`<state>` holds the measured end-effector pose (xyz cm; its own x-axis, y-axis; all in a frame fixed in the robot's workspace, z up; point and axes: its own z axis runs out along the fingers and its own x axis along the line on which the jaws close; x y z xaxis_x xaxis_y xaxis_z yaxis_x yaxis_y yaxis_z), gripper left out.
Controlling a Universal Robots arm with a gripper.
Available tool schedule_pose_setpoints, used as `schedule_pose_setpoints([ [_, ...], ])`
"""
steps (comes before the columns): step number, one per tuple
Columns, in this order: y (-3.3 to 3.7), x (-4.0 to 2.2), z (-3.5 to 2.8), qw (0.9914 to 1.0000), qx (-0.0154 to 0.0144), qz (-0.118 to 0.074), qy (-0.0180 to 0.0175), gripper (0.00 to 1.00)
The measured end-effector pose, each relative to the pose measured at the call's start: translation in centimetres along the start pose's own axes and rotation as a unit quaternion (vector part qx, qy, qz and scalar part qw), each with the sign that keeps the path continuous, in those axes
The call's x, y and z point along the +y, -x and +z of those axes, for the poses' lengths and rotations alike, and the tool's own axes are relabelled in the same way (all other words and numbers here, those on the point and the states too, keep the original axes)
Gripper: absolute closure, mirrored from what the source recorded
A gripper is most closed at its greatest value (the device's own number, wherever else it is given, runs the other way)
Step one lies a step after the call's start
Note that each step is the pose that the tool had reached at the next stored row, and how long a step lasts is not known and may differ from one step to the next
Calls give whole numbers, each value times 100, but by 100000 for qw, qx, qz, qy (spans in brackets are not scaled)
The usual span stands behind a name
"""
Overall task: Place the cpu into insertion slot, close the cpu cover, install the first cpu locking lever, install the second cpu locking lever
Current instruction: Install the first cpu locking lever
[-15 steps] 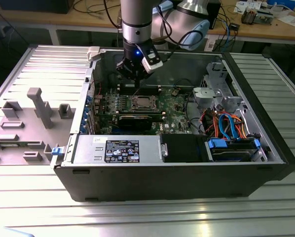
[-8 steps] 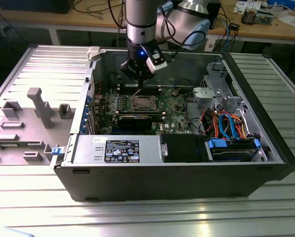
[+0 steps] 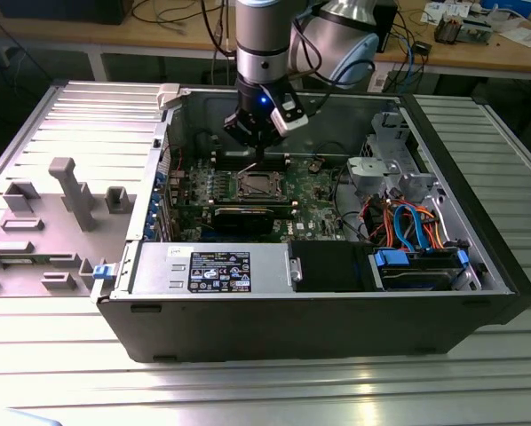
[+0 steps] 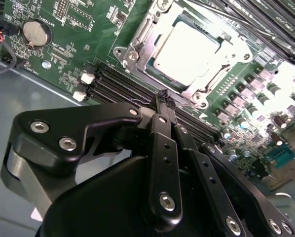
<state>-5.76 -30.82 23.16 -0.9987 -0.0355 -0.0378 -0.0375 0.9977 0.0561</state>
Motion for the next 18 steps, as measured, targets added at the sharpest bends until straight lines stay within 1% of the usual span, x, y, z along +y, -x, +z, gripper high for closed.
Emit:
schedule_pose_setpoints([
  [10,86,-9,112,100000,-7,106,-2,89],
  [14,83,-8,115,100000,-18,158,0,89],
  [18,22,-5,112,100000,-19,154,18,89],
])
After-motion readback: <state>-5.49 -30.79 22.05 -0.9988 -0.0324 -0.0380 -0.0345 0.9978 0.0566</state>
